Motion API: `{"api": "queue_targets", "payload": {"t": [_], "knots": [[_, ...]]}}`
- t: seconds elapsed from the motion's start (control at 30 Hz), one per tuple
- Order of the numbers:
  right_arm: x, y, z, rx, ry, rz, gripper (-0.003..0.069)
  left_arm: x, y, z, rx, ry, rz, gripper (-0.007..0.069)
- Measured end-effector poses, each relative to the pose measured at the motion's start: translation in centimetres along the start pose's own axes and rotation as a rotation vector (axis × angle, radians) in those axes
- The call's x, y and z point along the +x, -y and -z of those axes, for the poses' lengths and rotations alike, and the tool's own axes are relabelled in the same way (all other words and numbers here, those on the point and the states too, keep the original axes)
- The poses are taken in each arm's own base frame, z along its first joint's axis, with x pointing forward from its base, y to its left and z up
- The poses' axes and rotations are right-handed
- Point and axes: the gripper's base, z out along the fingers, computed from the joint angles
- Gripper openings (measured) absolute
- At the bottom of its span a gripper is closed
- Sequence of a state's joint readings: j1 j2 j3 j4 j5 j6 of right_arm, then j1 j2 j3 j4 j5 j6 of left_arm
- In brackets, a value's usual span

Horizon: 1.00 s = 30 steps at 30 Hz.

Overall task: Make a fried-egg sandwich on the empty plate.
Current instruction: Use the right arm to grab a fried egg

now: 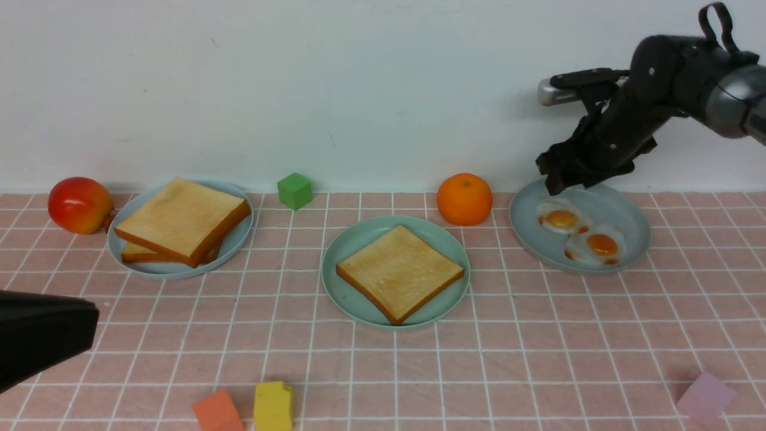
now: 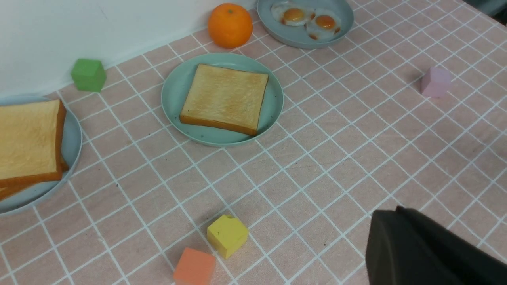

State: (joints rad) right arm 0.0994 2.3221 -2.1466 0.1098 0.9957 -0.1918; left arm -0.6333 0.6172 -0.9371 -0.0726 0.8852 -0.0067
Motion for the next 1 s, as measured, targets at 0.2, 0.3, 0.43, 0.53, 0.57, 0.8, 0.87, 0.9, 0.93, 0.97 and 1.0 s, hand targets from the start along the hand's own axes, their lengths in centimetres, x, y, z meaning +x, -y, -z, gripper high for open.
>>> {"api": "queue_targets", "payload": {"t": [0.2, 0.3, 0.43, 0.53, 0.57, 0.8, 0.87, 0.9, 0.93, 0.97, 1.0], "knots": [[-0.4, 1.0, -2.1, 0.037, -0.041, -0.143, 0.0477, 0.0, 0.0, 0.0, 0.004, 0.0, 0.003, -0.0013], [0.1, 2.3, -3.4, 0.049, -0.056, -0.236, 0.0481, 0.0, 0.1, 0.0, 0.008, -0.001, 0.007, -0.0013], [0.6, 3.9, -4.1, 0.05, -0.065, -0.312, 0.0482, 0.0, 0.1, 0.0, 0.012, -0.002, 0.01, -0.0013], [1.0, 5.2, -4.3, -0.009, -0.061, -0.415, 0.0482, 0.0, 0.1, 0.0, 0.012, -0.002, 0.01, -0.0013], [1.0, 5.3, -4.3, -0.027, -0.057, -0.434, 0.0482, 0.0, 0.1, 0.0, 0.012, -0.001, 0.01, -0.0013], [0.7, 5.4, -4.4, -0.074, -0.019, -0.476, 0.0484, 0.0, 0.1, 0.0, 0.013, -0.001, 0.011, -0.0013], [0.6, 5.2, -4.4, -0.081, -0.016, -0.479, 0.0484, 0.0, 0.1, 0.0, 0.013, -0.001, 0.011, -0.0013], [0.6, 5.2, -4.4, -0.081, -0.017, -0.479, 0.0484, 0.0, 0.1, 0.0, 0.013, -0.001, 0.011, -0.0013], [0.6, 5.1, -4.4, -0.082, -0.018, -0.477, 0.0484, 0.0, 0.1, 0.0, 0.013, -0.001, 0.011, -0.0013], [0.6, 5.1, -4.6, -0.082, -0.018, -0.476, 0.0484, 0.0, 0.1, 0.0, 0.013, -0.001, 0.011, -0.0013], [0.6, 5.1, -4.7, -0.08, -0.018, -0.475, 0.0484, 0.0, 0.1, 0.0, 0.013, -0.001, 0.011, -0.0013]]}}
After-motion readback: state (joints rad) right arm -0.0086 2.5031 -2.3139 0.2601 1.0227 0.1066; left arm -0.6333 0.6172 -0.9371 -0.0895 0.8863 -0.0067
